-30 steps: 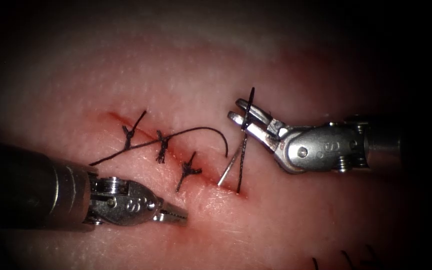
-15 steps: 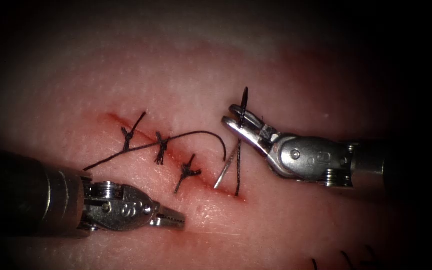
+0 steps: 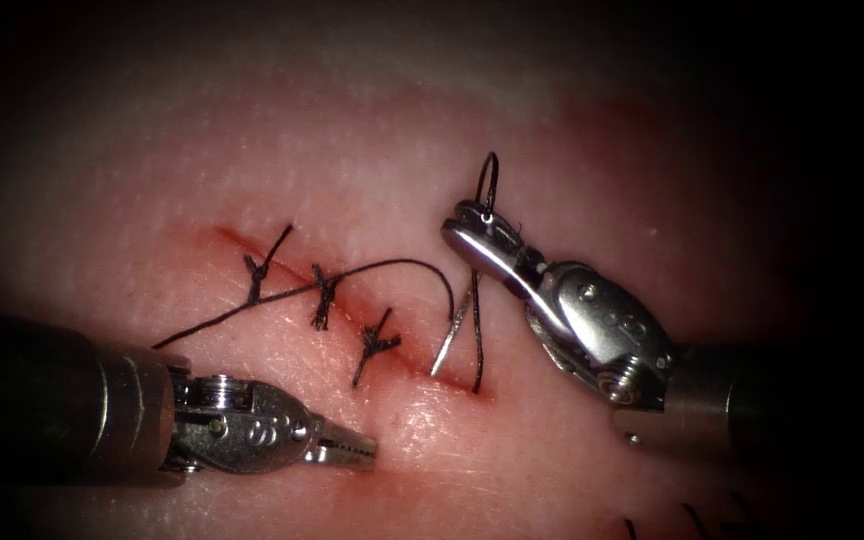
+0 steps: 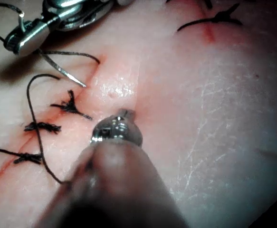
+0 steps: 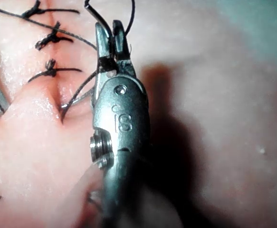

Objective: Wound Closure
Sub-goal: Use the right gripper to throw the needle through the bottom of the wound

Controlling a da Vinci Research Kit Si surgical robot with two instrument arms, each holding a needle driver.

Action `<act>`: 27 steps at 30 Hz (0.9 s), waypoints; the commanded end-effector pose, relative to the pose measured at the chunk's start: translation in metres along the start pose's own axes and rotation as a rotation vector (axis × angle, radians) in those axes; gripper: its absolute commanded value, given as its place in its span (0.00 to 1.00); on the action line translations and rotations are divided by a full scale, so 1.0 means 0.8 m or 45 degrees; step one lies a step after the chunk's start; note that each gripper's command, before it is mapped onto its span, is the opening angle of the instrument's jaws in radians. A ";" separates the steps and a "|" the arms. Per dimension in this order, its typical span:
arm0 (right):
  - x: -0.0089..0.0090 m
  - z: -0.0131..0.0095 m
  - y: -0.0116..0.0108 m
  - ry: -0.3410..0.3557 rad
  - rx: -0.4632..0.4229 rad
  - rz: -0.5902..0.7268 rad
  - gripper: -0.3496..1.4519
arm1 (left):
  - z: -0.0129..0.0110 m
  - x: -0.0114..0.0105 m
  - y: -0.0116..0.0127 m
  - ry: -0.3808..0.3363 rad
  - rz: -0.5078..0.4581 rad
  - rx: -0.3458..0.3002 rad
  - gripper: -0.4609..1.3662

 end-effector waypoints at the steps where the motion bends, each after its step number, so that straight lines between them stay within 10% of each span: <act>1: 0.0002 0.0002 0.0000 -0.003 -0.008 0.012 0.00 | 0.0004 -0.0002 0.0003 -0.003 -0.006 0.004 0.11; 27: 0.0021 0.0006 0.0006 -0.064 -0.216 0.203 0.00 | 0.0027 -0.0006 0.0011 -0.003 -0.023 0.017 0.07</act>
